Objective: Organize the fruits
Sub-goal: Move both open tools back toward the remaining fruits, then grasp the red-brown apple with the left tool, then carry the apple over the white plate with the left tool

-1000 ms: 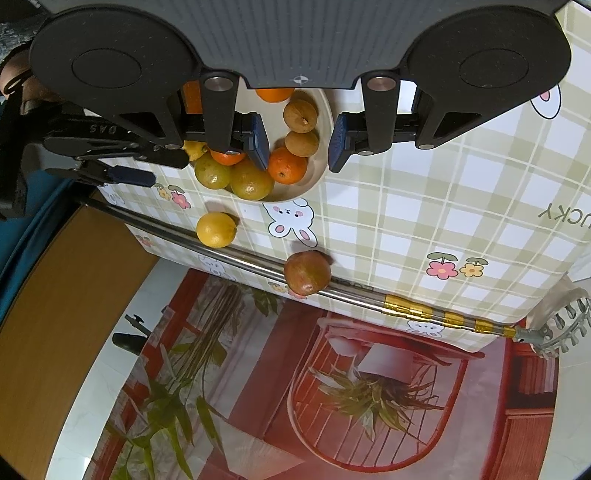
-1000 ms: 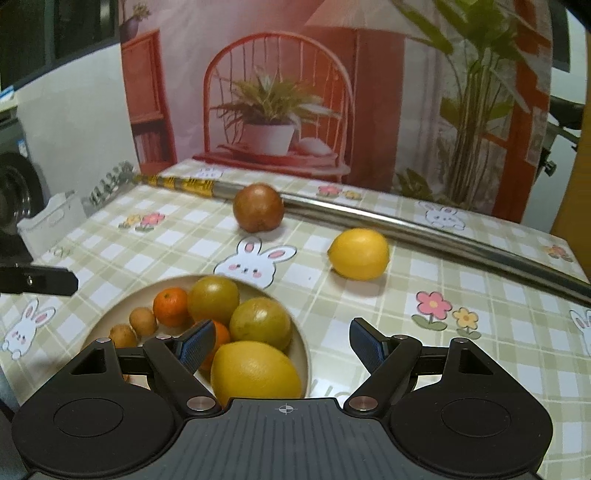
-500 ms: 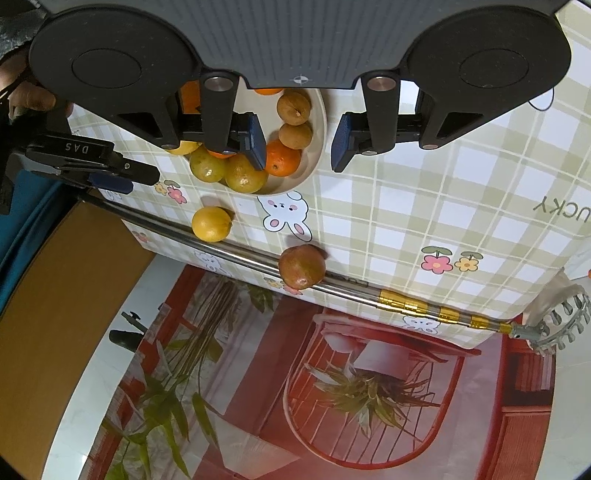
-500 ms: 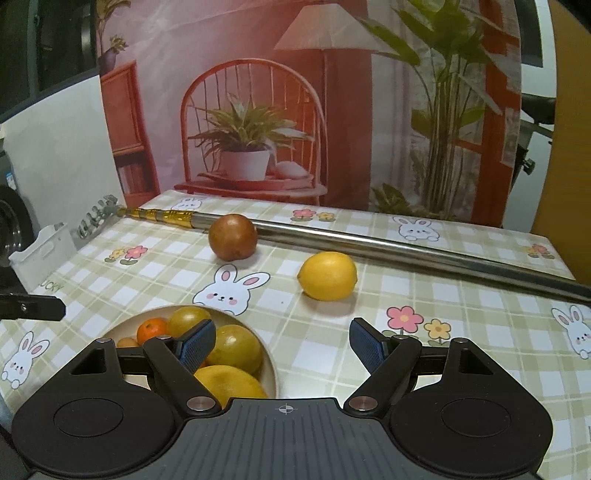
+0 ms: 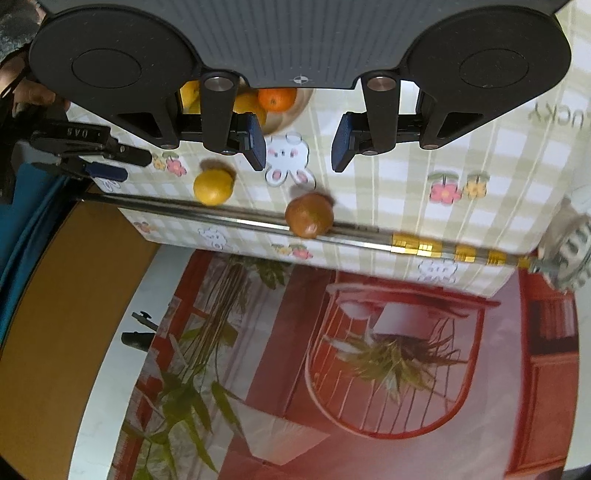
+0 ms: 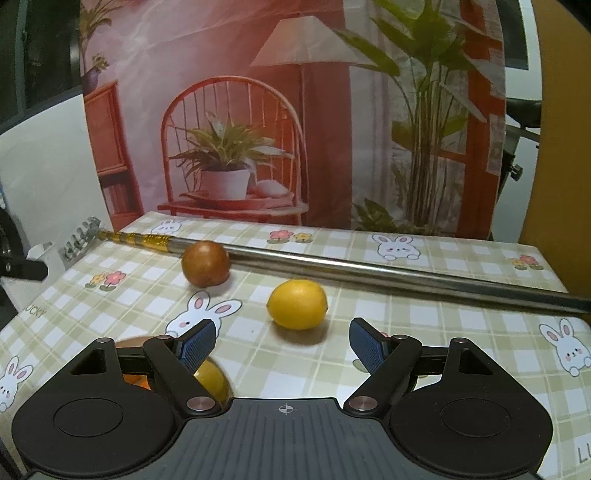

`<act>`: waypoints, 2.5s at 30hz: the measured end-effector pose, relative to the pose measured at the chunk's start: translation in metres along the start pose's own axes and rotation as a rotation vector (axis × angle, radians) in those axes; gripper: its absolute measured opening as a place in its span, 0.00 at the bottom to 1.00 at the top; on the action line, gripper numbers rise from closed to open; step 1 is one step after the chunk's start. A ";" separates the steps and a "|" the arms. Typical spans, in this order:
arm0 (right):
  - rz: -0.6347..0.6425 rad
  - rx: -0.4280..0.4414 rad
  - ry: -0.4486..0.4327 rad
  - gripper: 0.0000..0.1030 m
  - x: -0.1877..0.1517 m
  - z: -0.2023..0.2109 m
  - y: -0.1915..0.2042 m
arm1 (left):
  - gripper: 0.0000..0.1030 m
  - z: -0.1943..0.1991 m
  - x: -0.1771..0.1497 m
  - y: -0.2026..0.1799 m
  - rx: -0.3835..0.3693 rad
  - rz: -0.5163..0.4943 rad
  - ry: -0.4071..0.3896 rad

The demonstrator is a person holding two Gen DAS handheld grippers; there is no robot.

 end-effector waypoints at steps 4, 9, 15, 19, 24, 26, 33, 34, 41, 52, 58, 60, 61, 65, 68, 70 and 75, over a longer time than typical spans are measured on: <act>-0.022 -0.002 -0.012 0.74 0.002 -0.007 -0.008 | 0.41 -0.010 0.021 -0.009 -0.001 -0.058 -0.015; -0.054 0.002 -0.029 0.74 0.003 -0.018 -0.017 | 0.41 -0.032 0.039 -0.016 0.005 -0.107 -0.025; -0.080 0.009 -0.028 0.74 0.001 -0.033 -0.028 | 0.61 -0.078 0.049 -0.016 0.010 -0.108 0.000; -0.097 0.013 -0.014 0.74 -0.002 -0.045 -0.034 | 0.70 -0.115 0.052 -0.012 0.018 -0.113 0.039; -0.115 0.019 -0.010 0.74 -0.007 -0.054 -0.040 | 0.72 -0.159 0.054 -0.002 0.047 -0.063 0.076; -0.122 0.022 -0.008 0.74 -0.009 -0.058 -0.042 | 0.73 -0.172 0.055 0.005 0.049 -0.008 0.089; -0.139 0.022 0.007 0.74 -0.018 -0.067 -0.048 | 0.73 -0.203 0.052 0.028 0.076 0.151 0.124; -0.142 0.021 0.008 0.74 -0.019 -0.067 -0.049 | 0.73 -0.205 0.051 0.029 0.074 0.160 0.130; -0.166 0.026 0.022 0.74 -0.026 -0.074 -0.051 | 0.74 -0.216 0.045 0.030 0.064 0.182 0.161; -0.175 0.025 0.035 0.74 -0.035 -0.079 -0.054 | 0.67 -0.232 0.034 0.032 0.017 0.250 0.189; -0.177 0.026 0.037 0.74 -0.037 -0.079 -0.054 | 0.66 -0.226 0.031 0.029 0.020 0.197 0.191; -0.176 0.023 0.035 0.74 -0.037 -0.078 -0.054 | 0.66 -0.220 0.030 0.028 0.021 0.174 0.192; -0.174 0.022 0.033 0.74 -0.037 -0.077 -0.054 | 0.66 -0.216 0.030 0.027 0.019 0.164 0.189; -0.174 0.024 0.021 0.74 -0.036 -0.071 -0.052 | 0.66 -0.195 0.030 0.021 -0.005 0.126 0.178; -0.174 0.026 0.014 0.74 -0.036 -0.065 -0.049 | 0.66 -0.172 0.026 0.012 -0.029 0.068 0.168; -0.176 0.028 0.011 0.74 -0.035 -0.060 -0.047 | 0.66 -0.153 0.022 0.005 -0.047 0.025 0.159; -0.183 0.030 0.001 0.74 -0.036 -0.047 -0.041 | 0.66 -0.109 0.007 -0.011 -0.084 -0.031 0.130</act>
Point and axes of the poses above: each gripper's, at about its wrist camera, not at the fingertips, and z roughly against the way its jaws point, y to its left, x to its top, the point moved 8 cm from there along -z, roughly the way its jaws point, and after that the axes turned 2 degrees about z, right-handed, at the moved point
